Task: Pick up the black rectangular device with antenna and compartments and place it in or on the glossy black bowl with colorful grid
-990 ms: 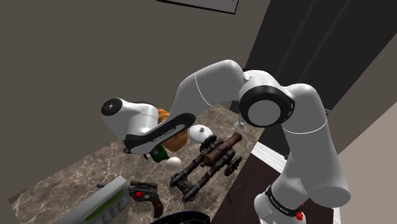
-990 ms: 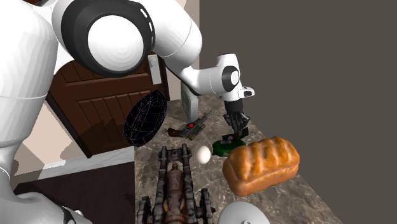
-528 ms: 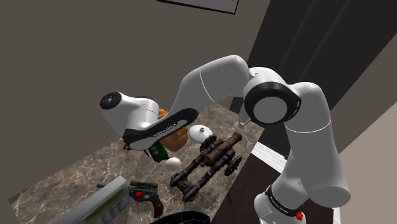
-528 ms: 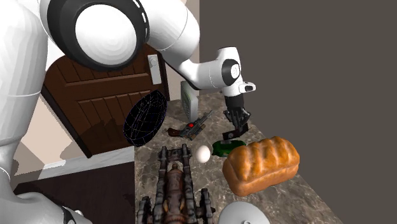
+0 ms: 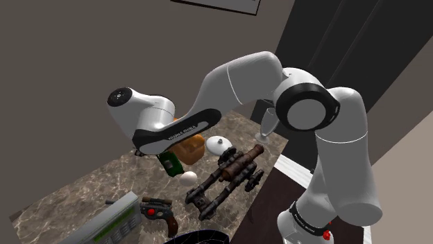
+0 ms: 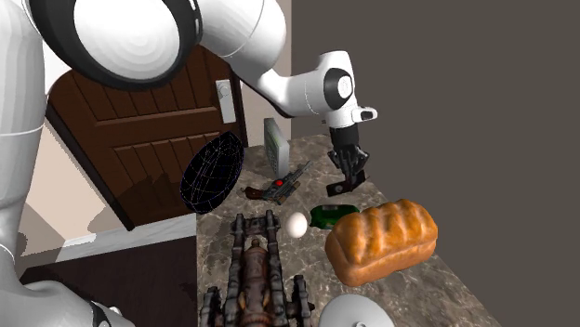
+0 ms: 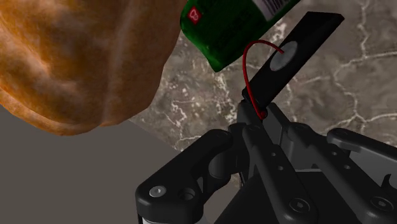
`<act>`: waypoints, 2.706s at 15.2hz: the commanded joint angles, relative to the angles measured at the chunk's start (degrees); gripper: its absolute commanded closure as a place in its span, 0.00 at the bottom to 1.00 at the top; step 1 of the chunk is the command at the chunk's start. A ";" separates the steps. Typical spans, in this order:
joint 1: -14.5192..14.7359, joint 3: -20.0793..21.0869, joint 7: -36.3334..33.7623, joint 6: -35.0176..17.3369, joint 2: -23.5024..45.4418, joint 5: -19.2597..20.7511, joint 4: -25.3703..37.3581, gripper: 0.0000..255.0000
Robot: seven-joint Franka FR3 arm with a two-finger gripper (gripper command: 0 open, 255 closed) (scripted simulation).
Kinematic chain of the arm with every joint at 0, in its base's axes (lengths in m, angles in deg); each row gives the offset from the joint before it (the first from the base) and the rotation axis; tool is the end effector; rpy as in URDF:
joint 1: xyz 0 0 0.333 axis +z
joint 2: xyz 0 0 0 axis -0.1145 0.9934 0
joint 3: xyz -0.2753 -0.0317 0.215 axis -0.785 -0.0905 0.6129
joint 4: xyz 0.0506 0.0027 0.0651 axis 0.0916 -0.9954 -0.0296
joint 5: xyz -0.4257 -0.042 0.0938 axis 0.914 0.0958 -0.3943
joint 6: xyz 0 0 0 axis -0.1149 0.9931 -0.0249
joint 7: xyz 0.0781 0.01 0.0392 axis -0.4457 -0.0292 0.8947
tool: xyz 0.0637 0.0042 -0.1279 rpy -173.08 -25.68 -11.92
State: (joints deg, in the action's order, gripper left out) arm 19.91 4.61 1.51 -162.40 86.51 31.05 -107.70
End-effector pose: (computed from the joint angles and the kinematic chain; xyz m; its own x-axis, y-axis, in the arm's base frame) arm 0.6630 0.3237 0.2361 0.8792 0.4752 -0.0347 0.4528 -0.8109 0.3706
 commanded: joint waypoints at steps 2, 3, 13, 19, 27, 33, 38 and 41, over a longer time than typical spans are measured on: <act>0.00 0.22 0.80 1.77 -1.12 -0.47 0.76 1.00; -0.02 0.27 1.04 2.27 -1.52 -0.60 0.90 1.00; -0.08 0.78 3.45 7.60 -5.10 -1.87 3.04 1.00; 1.20 1.54 2.01 9.19 -8.72 -2.16 0.33 1.00; 6.39 4.71 -7.00 9.20 -16.92 -2.50 -11.21 1.00; 10.47 7.72 -13.69 10.43 -21.11 -3.62 -16.65 1.00; 14.02 10.52 -19.28 12.03 -23.32 -4.97 -19.28 1.00; 16.22 12.28 -22.68 13.17 -24.06 -5.88 -20.05 1.00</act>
State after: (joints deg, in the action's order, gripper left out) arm 35.20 16.14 -19.70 -149.79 62.86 25.60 -127.39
